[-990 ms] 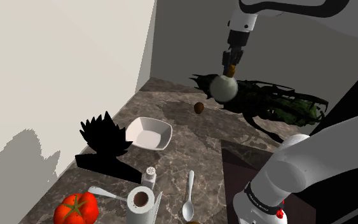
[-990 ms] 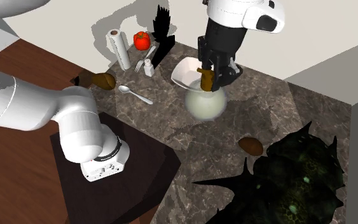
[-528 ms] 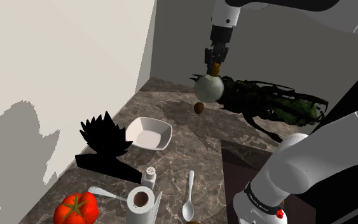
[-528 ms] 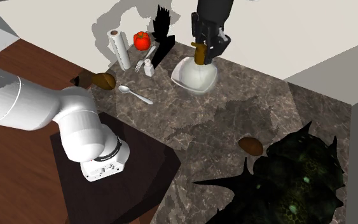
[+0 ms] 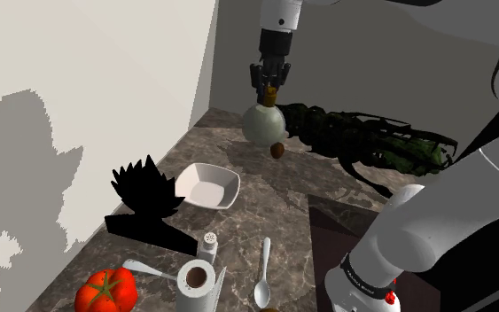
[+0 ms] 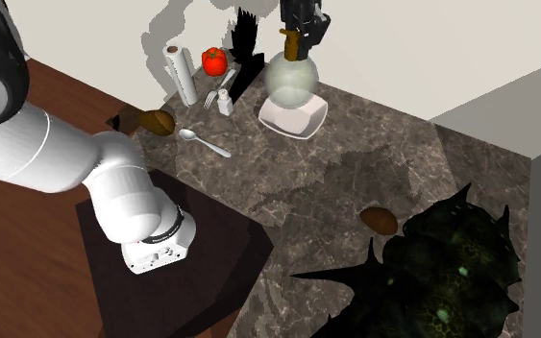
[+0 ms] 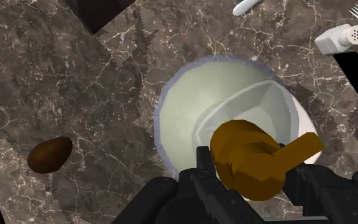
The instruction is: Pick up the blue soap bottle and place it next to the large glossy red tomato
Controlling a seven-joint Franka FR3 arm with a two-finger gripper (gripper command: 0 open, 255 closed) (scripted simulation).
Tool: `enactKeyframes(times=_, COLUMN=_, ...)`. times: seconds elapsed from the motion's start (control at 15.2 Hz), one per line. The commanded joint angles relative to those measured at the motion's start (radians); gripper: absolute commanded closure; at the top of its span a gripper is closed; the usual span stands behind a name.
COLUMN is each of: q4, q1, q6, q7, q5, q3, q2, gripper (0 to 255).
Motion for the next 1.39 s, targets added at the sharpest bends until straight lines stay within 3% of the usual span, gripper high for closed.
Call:
enactKeyframes(times=0.0, q4=0.033, q1=0.017, q6=0.002, q7=0.049, q5=0.01, q3=0.031, q2=0.035, gripper=255)
enactKeyframes(times=0.79, q4=0.387, q1=0.135, q6=-0.043, q7=0.329, q5=-0.009, q3=0.19, q2=0.348, gripper=255)
enactKeyframes(times=1.12, q4=0.631, q1=0.214, q6=-0.106, q7=0.44, q5=-0.06, q3=0.235, q2=0.537, gripper=255)
enactKeyframes(times=1.32, q4=0.841, q1=0.285, q6=-0.176, q7=0.5, q5=-0.105, q3=0.251, q2=0.683, gripper=255)
